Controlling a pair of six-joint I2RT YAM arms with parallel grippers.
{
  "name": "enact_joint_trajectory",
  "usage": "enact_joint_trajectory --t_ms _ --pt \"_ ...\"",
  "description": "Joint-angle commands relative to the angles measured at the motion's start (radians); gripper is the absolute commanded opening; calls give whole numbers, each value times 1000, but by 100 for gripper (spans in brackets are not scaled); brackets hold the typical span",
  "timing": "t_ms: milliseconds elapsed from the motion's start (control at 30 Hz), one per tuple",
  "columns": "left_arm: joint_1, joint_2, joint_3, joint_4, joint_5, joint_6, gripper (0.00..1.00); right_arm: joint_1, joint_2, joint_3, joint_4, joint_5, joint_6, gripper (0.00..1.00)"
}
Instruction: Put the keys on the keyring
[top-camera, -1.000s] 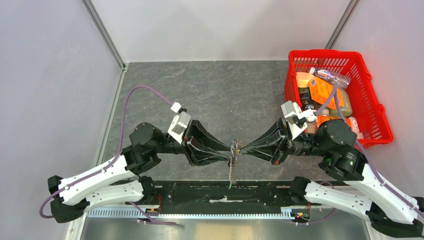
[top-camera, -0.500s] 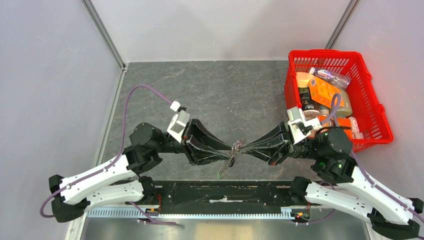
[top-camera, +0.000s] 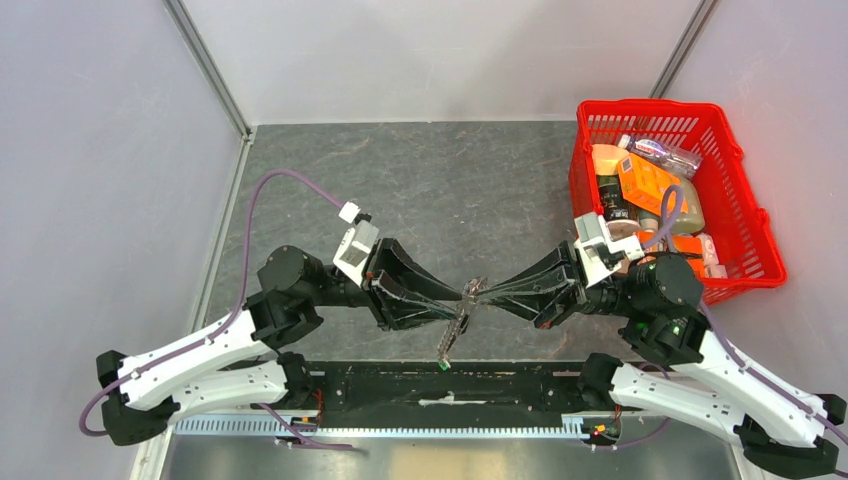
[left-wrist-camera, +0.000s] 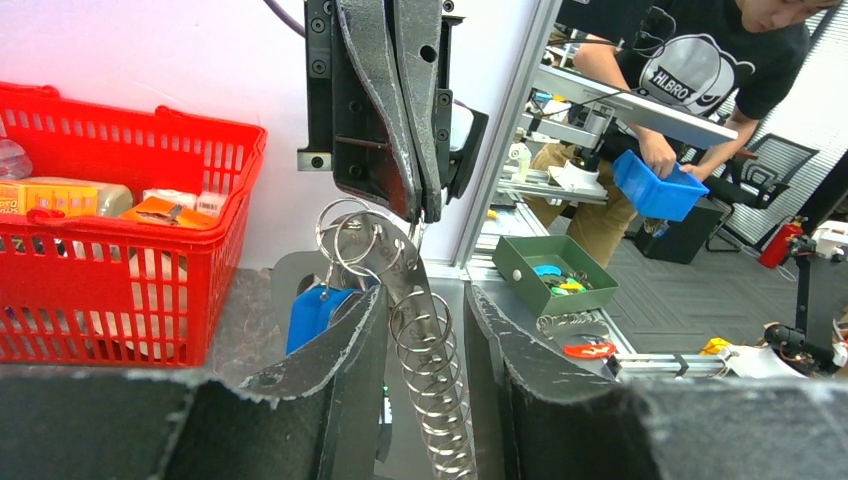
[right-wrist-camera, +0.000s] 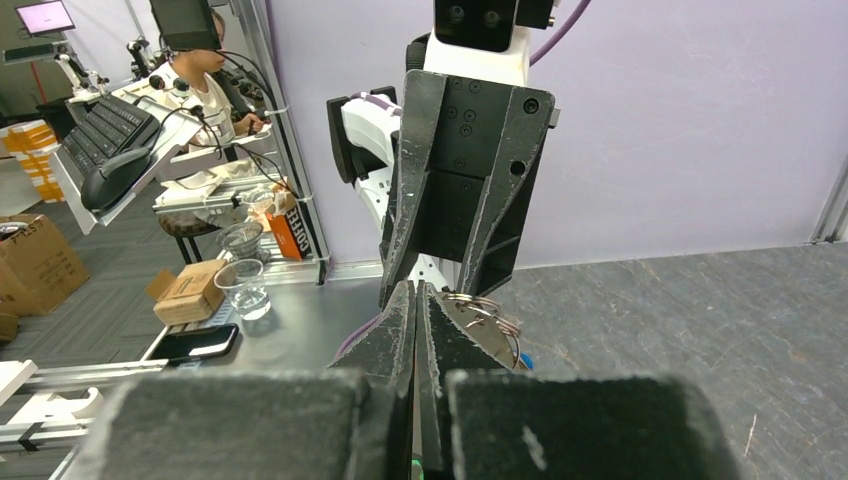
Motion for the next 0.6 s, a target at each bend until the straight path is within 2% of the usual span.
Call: enact_joint_trajectory --t_ms 0,567 --pt "-2 4 35 51 4 -8 39 0 8 15 68 -2 1 0" --pt "-1 -30 32 38 -17 33 33 0 33 -3 96 0 31 0"
